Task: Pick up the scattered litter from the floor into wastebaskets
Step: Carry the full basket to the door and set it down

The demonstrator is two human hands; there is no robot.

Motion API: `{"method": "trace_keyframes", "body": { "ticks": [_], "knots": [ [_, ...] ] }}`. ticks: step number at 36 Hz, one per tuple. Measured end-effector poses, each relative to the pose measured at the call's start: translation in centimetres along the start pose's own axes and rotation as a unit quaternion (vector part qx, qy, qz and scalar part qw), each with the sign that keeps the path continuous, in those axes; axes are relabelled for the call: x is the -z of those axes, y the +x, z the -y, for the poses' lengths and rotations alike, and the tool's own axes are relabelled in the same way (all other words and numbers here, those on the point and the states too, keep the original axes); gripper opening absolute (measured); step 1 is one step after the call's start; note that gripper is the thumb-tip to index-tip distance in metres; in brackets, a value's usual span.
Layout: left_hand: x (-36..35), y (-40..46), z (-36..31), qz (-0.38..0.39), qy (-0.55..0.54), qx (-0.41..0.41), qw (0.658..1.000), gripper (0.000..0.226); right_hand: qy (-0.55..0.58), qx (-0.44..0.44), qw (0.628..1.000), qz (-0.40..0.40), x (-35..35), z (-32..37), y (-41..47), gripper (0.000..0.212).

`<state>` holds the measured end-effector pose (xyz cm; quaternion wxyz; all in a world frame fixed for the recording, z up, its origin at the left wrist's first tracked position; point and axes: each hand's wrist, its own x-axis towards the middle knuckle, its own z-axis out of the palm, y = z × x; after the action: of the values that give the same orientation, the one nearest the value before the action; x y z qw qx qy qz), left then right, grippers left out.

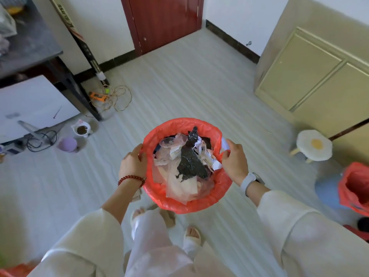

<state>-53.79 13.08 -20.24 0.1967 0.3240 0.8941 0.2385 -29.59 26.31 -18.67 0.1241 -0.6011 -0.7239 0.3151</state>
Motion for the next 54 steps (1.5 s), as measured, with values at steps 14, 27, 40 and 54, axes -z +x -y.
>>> {"method": "trace_keyframes", "body": {
  "ticks": [14,27,40,54],
  "knots": [
    [0.9,21.8,-5.9,-0.007,-0.037,-0.002,0.999,0.033,-0.025,-0.001,0.999,-0.025,-2.9,9.0,20.8,0.041],
    [6.7,49.2,-10.3,-0.004,-0.027,-0.016,1.0,0.037,-0.024,0.029,0.999,-0.012,-5.8,24.2,43.3,0.044],
    [6.6,71.8,-17.1,-0.006,-0.011,0.019,1.0,0.036,-0.043,0.035,0.998,-0.001,-7.5,33.4,67.7,0.041],
    [9.3,95.6,-21.2,-0.054,-0.04,0.132,0.989,0.04,-0.07,0.137,0.983,0.099,-12.7,47.9,95.7,0.042]
  ]
}}
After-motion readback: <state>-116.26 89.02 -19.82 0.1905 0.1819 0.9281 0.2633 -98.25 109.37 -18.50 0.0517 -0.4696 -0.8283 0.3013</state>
